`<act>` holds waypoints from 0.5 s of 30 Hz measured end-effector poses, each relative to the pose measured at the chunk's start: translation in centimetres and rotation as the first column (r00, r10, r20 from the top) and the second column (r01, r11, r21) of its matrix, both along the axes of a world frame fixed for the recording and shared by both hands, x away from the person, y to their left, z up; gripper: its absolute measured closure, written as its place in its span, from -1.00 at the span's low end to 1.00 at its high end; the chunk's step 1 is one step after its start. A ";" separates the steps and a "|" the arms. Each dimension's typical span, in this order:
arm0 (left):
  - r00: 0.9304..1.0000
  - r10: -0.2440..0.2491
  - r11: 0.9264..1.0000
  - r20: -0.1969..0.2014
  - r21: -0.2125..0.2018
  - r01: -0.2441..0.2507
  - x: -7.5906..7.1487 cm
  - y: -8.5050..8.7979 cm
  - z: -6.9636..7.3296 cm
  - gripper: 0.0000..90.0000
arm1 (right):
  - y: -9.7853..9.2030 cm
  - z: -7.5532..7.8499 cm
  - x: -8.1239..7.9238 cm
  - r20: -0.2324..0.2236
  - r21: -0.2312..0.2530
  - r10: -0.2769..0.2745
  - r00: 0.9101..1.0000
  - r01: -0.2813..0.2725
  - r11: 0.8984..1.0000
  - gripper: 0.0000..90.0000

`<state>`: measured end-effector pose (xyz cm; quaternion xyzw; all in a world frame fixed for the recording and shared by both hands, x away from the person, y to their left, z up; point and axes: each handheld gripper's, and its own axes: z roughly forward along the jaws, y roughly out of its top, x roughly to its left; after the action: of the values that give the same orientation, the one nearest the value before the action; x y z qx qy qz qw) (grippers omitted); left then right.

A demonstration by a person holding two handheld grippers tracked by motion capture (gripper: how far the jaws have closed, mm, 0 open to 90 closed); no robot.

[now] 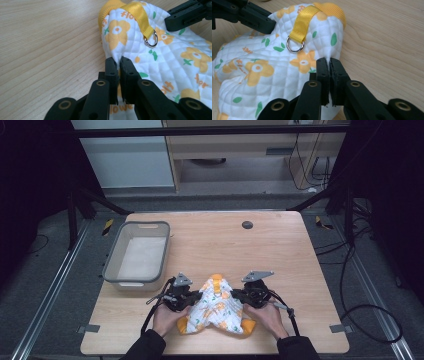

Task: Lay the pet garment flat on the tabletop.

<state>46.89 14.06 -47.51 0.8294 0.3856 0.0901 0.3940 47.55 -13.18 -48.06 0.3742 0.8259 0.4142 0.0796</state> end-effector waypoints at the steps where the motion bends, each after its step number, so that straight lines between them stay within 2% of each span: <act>1: 1.000 -0.001 1.000 0.008 -0.005 0.001 -0.1 0.1 0.2 0.92 | 0.0 0.2 -0.1 0.001 -0.002 -0.003 1.000 0.003 1.000 0.96; 3: 1.000 0.002 1.000 0.025 -0.023 -0.002 -0.4 0.3 0.8 0.93 | -0.1 0.6 -0.3 0.008 0.007 -0.003 1.000 0.003 1.000 0.96; 6: 0.999 0.000 0.998 0.052 -0.062 0.004 -0.9 0.6 1.9 0.94 | -0.4 1.6 -0.9 0.043 0.030 -0.002 0.999 0.001 1.000 0.97; 9: 0.995 -0.004 0.996 0.104 -0.089 0.014 -1.8 0.6 3.6 0.94 | -0.7 2.9 -1.6 0.091 0.043 -0.001 0.996 -0.003 0.999 0.97; 13: 0.983 -0.007 0.994 0.182 -0.110 0.027 -2.8 0.6 5.9 0.94 | -1.0 5.5 -2.8 0.188 0.076 -0.009 0.982 -0.005 0.997 0.97; 15: 0.975 -0.002 0.991 0.222 -0.127 0.031 -3.1 0.4 7.2 0.94 | -1.2 6.7 -3.3 0.236 0.090 -0.023 0.971 0.001 0.996 0.97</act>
<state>43.78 14.45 -40.31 0.7901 0.3376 0.1534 0.4882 44.22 -14.35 -41.37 0.3302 0.7889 0.4919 0.1633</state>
